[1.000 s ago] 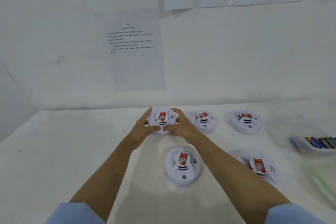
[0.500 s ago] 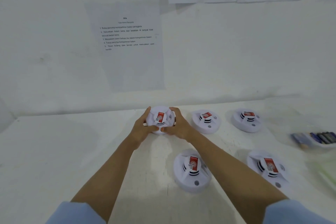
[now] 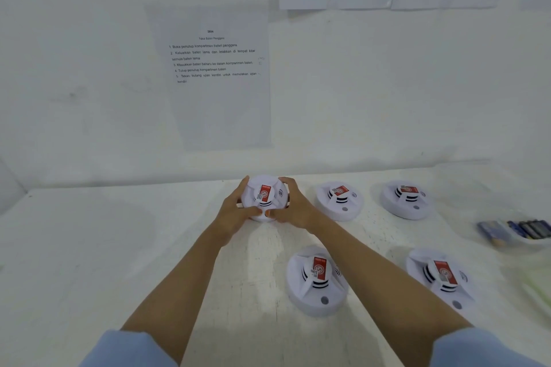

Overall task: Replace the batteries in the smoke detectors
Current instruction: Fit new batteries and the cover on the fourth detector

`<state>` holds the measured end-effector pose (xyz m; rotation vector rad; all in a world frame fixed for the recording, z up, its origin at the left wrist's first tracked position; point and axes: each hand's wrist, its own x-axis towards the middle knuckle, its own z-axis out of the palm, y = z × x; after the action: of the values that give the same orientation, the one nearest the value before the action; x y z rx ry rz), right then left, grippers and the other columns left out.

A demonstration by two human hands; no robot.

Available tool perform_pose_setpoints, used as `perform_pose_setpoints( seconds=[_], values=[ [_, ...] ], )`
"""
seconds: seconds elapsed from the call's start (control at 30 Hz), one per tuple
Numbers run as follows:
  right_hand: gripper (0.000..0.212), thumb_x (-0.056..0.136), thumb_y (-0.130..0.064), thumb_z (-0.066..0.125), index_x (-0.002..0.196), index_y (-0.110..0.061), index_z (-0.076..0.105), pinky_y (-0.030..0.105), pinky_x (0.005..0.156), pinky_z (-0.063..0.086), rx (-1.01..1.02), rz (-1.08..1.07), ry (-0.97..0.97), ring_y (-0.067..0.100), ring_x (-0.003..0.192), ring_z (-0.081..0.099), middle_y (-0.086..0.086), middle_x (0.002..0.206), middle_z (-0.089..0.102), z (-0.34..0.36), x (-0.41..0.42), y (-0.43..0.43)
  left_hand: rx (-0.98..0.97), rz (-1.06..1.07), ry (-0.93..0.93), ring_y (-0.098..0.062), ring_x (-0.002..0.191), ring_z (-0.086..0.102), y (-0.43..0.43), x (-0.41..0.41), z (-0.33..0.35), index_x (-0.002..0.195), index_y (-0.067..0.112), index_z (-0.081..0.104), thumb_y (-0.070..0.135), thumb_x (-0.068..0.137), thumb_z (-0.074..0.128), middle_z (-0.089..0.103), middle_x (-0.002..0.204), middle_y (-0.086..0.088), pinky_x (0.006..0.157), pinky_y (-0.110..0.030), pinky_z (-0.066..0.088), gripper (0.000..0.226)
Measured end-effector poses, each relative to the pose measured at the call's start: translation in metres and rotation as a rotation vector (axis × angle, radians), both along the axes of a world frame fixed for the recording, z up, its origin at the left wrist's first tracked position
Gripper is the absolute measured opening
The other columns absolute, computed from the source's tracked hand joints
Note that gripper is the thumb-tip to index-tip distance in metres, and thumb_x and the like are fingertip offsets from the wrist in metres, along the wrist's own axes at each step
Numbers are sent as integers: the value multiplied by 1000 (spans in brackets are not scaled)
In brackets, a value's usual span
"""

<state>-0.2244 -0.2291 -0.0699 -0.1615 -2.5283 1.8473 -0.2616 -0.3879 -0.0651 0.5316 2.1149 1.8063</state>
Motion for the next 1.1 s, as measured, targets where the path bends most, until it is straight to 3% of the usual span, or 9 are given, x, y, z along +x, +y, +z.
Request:
perform_pose_setpoints(
  seconds=[0.2, 0.33, 0.43, 0.6, 0.7, 0.77, 0.87, 0.97, 1.1],
  values=[
    [76, 78, 2, 67, 136, -8, 19, 31, 68, 48, -7, 13, 21, 23, 104, 50, 11, 127, 41, -1, 1, 0, -10, 4, 7, -12, 114, 43, 0, 1, 1, 145, 17, 25, -1, 86, 59, 42, 142, -6, 91, -24, 38, 70],
    [79, 77, 1, 70, 136, -6, 18, 40, 91, 47, 6, 6, 44, 29, 122, 44, 15, 136, 38, -3, -1, -1, -30, 5, 12, -23, 129, 41, -1, 0, 1, 145, 17, 25, 3, 88, 58, 39, 146, -8, 103, -33, 37, 68],
    [85, 72, -3, 74, 136, -7, 18, 37, 87, 47, -10, 3, 31, 24, 117, 45, 13, 134, 39, -2, -1, -1, -28, 4, 11, -25, 131, 39, 0, -1, 0, 145, 17, 25, 6, 89, 57, 38, 147, -7, 105, -34, 36, 66],
    [79, 78, 0, 69, 137, -6, 17, 43, 100, 44, 3, 16, 38, 25, 122, 43, 11, 134, 39, -3, 0, 0, -18, -4, 10, -18, 122, 44, -1, -1, -1, 145, 17, 25, 2, 87, 59, 40, 144, -6, 95, -26, 39, 70],
    [78, 80, 0, 67, 139, -10, 16, 33, 96, 44, -12, 34, 36, 18, 118, 42, 12, 139, 36, 0, 4, 1, -2, -16, 6, -15, 117, 44, -2, -2, -2, 146, 18, 24, 1, 86, 59, 41, 142, -3, 92, -24, 40, 71],
    [80, 82, -2, 65, 142, -21, 16, 30, 89, 48, -90, 56, 14, 18, 116, 44, 10, 135, 39, 2, 7, 5, 8, -16, 8, -13, 116, 44, -3, -2, -3, 146, 18, 23, 1, 86, 59, 41, 138, 0, 91, -22, 41, 72],
    [69, 86, -10, 63, 136, -38, 26, 31, 83, 53, -203, 82, -48, 23, 106, 53, 15, 123, 47, 6, 12, 11, 41, -35, 14, -8, 105, 52, -5, -3, -4, 144, 22, 26, 1, 83, 64, 47, 128, 2, 76, -10, 49, 75],
    [54, 88, -13, 61, 131, -33, 35, 35, 87, 52, -176, 117, -42, 23, 101, 55, 15, 120, 48, 6, 14, 15, 67, -56, 4, -12, 106, 55, -8, -7, -7, 131, 28, 39, 4, 72, 73, 53, 124, -2, 70, -11, 52, 72],
    [55, 88, -14, 61, 134, -29, 36, 34, 86, 53, -167, 125, -31, 23, 100, 56, 14, 118, 50, 5, 14, 15, 52, -47, 31, -21, 115, 52, -10, -11, -13, 125, 27, 47, -1, 79, 67, 52, 131, -6, 74, -15, 53, 58]
  ],
)
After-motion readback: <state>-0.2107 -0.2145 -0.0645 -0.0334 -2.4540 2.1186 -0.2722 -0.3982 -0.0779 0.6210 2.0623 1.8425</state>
